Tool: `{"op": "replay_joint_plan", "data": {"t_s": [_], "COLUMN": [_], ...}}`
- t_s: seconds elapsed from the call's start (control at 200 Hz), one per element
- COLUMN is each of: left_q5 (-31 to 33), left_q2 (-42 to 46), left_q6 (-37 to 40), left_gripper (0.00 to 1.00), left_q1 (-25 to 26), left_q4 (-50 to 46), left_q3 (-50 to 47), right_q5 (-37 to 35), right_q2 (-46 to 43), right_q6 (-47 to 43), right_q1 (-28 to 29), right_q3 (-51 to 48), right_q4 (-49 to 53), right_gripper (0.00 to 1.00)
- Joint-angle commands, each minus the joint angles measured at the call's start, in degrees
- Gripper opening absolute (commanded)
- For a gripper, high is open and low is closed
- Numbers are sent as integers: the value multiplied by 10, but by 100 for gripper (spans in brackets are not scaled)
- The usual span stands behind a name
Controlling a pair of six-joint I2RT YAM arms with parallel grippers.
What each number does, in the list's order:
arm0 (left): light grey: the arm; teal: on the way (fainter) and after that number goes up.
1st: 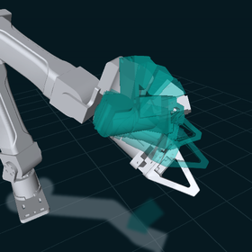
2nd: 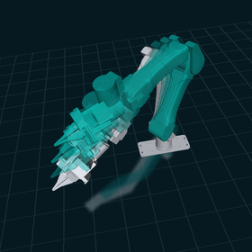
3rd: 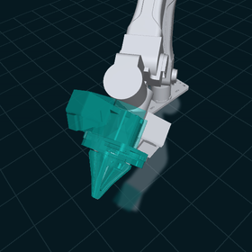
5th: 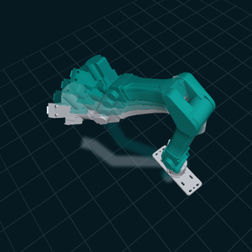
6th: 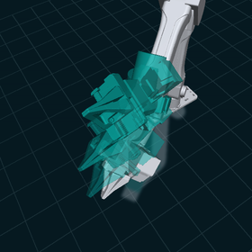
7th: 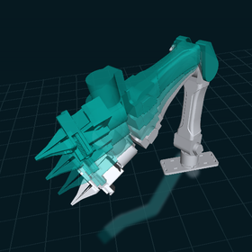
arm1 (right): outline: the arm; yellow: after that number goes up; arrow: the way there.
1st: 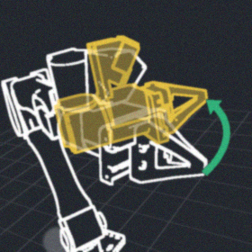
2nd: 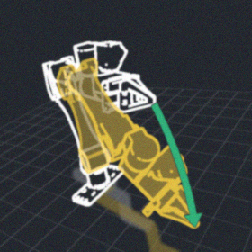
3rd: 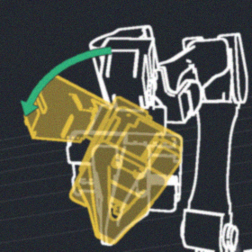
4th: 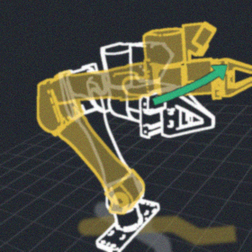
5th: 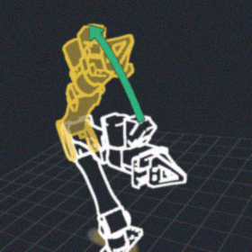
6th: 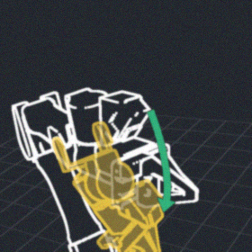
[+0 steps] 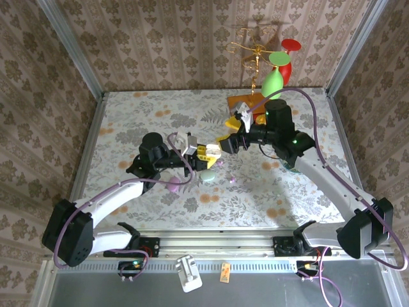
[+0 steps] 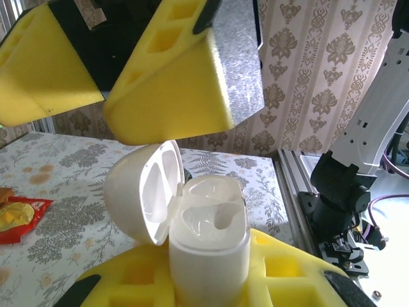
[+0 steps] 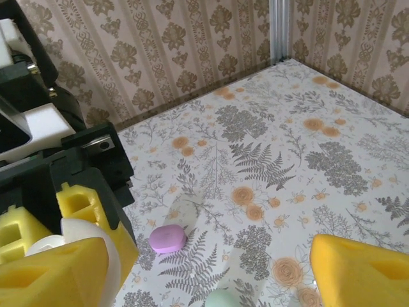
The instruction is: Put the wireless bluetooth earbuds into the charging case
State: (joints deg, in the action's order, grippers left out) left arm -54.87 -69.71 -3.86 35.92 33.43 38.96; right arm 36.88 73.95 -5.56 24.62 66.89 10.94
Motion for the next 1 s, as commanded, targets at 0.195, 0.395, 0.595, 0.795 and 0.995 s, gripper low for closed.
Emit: {"op": "replay_joint_plan", "data": {"t_s": [0.195,0.395,0.595,0.795,0.995], "left_q5": [37,51,100,96,110], "left_q2": [-11,-38,-56,-90,-96], "left_q6": [3,-50,-18,-49,-21], "left_gripper": [4,4,5,0,0], "left_q1": [-18,-45,-64,-118,-130], "left_q4": [73,196,245,338,354], "left_q3": [-15,-41,-60,-71,-80], "right_q5": [-16,-67,-150,-237,-325], "right_q2": [-27,-69,-63,1,54], "right_q6": [56,132,178,270,338], "right_q1": [-10,-44,-54,-53,-25], "right_q3": [15,-54,-93,-79,-63], "right_q4": [-17,-110,-110,-55,3], "right_gripper": [87,95,100,100,100]}}
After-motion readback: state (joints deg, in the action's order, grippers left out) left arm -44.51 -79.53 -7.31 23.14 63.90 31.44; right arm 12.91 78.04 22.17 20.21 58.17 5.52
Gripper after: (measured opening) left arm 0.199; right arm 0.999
